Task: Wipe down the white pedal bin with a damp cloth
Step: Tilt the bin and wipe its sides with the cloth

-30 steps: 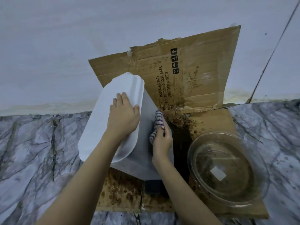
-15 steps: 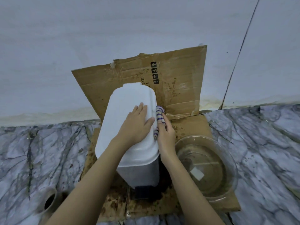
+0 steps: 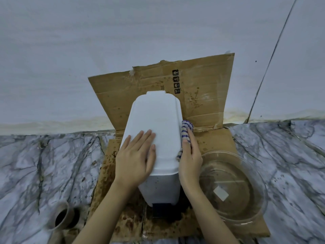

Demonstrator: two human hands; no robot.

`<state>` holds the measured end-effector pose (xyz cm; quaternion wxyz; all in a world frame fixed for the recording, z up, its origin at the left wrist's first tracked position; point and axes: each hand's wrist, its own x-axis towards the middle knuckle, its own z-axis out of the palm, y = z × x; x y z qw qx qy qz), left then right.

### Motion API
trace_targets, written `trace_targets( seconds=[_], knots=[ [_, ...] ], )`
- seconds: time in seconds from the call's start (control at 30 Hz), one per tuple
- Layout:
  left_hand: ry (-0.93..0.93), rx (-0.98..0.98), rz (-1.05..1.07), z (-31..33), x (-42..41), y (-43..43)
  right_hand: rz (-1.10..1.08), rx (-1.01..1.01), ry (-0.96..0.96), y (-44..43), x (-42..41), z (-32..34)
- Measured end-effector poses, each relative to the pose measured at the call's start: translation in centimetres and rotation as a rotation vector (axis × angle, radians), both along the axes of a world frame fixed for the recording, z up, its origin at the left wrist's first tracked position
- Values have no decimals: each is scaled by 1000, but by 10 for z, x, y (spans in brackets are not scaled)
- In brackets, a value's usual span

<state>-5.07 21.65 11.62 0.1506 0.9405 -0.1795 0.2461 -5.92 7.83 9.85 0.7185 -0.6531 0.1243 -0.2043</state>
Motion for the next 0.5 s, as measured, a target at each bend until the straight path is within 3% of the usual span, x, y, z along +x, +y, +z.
trace_targets(
  seconds=[0.27,0.5],
  knots=[
    [18,-74,25,41,76,-4,-8,-85,-67,11,55,12],
    [10,-126,72,63,136,-9,-184,-563,-357,34,84,2]
  ],
)
